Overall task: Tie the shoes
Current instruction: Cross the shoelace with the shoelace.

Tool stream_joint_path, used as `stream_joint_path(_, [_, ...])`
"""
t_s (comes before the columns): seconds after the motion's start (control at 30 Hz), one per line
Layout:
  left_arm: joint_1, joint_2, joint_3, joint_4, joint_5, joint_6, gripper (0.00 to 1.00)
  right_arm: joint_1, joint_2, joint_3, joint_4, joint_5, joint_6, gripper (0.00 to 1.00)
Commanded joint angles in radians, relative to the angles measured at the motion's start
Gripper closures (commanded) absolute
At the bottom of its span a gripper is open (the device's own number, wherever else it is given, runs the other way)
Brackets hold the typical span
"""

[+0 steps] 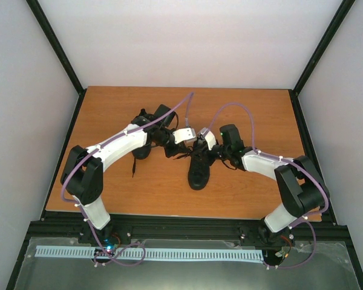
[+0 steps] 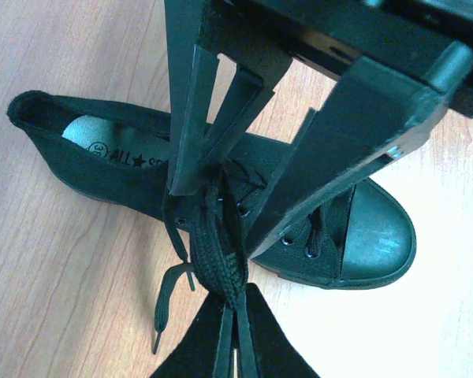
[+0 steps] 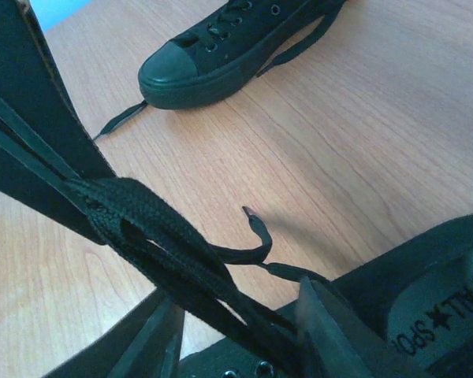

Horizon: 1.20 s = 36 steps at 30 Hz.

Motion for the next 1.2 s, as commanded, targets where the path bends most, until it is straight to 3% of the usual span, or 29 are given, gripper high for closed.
stream_joint_path(0.0, [0.008, -0.005, 0.055, -0.01, 0.035, -0.023, 0.99, 0.014, 0.025, 0.022, 0.047, 0.007, 0.018, 0.65])
stream_joint_path(0.07, [0.009, 0.001, 0.058, -0.013, 0.031, -0.024, 0.99, 0.014, 0.011, 0.011, 0.06, 0.015, 0.031, 0.79])
stream_joint_path(0.17, [0.016, -0.002, 0.05, -0.014, 0.018, -0.02, 0.99, 0.009, -0.035, -0.015, 0.055, 0.017, 0.037, 0.86])
stream_joint_path(0.57, [0.022, 0.002, 0.019, 0.002, -0.071, 0.02, 0.99, -0.012, -0.097, 0.021, -0.144, -0.071, 0.02, 0.89])
stream_joint_path(0.8, [0.021, 0.0, 0.028, -0.014, -0.012, 0.023, 0.99, -0.012, -0.042, 0.129, -0.284, -0.262, -0.008, 0.9])
stream_joint_path(0.97, [0.022, -0.021, 0.011, -0.015, 0.02, 0.037, 0.99, -0.013, -0.066, 0.107, -0.275, -0.096, 0.006, 0.91])
stream_joint_path(1.17, [0.022, -0.019, 0.019, -0.014, 0.006, 0.007, 0.99, -0.011, -0.108, 0.072, -0.214, 0.093, 0.098, 0.8])
